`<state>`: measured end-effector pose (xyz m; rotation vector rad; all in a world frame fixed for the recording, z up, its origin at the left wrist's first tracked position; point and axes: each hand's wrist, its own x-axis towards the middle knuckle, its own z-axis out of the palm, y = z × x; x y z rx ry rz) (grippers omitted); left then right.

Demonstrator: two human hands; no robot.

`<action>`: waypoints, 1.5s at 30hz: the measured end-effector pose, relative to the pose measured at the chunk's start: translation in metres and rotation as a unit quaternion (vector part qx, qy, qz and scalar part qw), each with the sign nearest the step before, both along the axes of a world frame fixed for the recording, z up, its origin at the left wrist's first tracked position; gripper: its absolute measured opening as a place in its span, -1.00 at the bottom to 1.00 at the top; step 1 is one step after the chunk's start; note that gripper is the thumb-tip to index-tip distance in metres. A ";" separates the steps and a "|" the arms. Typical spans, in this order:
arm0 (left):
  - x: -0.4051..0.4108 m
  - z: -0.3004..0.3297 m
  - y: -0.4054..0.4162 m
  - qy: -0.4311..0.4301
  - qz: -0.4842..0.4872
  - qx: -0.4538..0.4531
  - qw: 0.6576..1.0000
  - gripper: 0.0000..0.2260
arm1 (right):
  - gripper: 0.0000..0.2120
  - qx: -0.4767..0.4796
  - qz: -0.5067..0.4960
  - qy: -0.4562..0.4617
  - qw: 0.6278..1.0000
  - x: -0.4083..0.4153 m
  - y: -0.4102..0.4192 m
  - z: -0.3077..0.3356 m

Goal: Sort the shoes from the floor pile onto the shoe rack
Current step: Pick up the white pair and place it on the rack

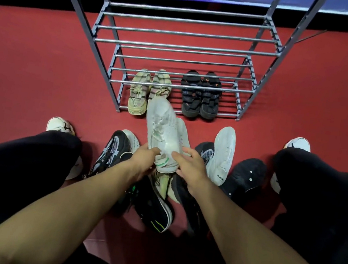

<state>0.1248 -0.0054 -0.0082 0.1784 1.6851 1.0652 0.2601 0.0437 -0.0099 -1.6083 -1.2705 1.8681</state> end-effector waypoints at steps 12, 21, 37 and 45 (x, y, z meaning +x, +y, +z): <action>-0.040 0.009 0.007 0.012 0.029 0.067 0.997 -0.74 | -0.74 -0.098 -0.223 0.096 0.965 0.046 0.036 -0.019; -0.062 -0.042 -0.017 0.389 -0.359 -0.088 0.844 -0.52 | -0.63 -0.103 -0.298 0.077 0.946 0.070 0.042 -0.041; -0.098 -0.019 -0.043 0.157 -0.612 -0.300 0.715 -0.72 | -0.62 -0.062 -0.248 0.060 0.965 0.037 0.040 -0.047; -0.078 -0.063 -0.052 0.252 -0.349 -0.237 0.871 -0.91 | -0.64 -0.001 -0.211 0.080 0.974 0.019 0.039 -0.029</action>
